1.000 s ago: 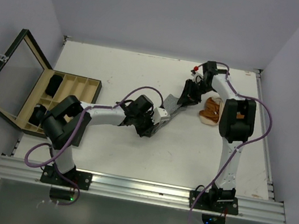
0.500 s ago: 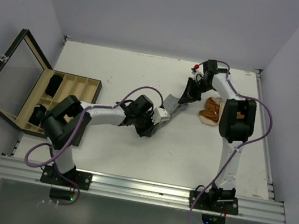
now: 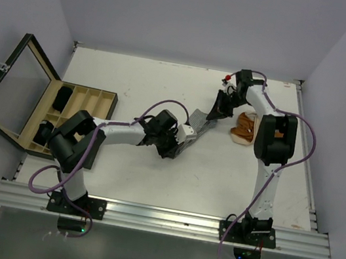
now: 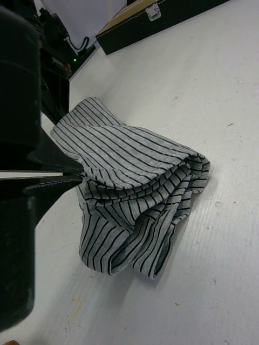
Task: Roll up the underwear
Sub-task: Fold the underwear
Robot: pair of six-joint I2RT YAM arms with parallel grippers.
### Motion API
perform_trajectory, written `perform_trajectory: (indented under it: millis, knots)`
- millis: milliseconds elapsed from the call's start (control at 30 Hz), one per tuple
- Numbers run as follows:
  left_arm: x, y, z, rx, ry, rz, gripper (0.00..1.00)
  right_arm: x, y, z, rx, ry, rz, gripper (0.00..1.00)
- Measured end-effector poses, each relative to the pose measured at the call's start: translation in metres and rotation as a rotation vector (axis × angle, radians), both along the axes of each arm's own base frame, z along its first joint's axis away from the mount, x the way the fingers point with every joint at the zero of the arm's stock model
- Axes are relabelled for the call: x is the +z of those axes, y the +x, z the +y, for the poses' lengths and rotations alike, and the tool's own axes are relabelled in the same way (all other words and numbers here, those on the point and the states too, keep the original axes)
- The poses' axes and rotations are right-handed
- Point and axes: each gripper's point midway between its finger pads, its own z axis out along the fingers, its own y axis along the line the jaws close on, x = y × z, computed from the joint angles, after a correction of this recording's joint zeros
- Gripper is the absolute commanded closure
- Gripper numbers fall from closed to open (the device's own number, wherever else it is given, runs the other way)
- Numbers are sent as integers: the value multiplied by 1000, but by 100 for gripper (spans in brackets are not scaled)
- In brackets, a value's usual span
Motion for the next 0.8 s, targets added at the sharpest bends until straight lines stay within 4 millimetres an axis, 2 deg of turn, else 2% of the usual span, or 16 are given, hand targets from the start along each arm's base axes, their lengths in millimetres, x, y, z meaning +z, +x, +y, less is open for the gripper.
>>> perform_trajectory:
  millis: [267, 400, 500, 667, 700, 733, 800]
  knots:
    - [0, 0, 0, 0, -1, 1, 100, 5, 0, 7, 5, 45, 1, 100]
    - [0, 0, 0, -1, -1, 2, 100, 9, 4, 18, 1, 77, -9, 100]
    - [0, 0, 0, -1, -1, 1, 100, 11, 8, 35, 6, 111, -17, 90]
    - [0, 0, 0, 0, -2, 3, 100, -3, 8, 65, 30, 149, 0, 81]
    - [0, 0, 0, 0, -2, 4, 100, -8, 6, 70, 35, 152, 11, 77]
    - [0, 0, 0, 0, -3, 4, 100, -13, 4, 74, 38, 153, 22, 68]
    - [0, 0, 0, 0, -5, 6, 100, -20, 1, 81, 45, 158, 40, 64]
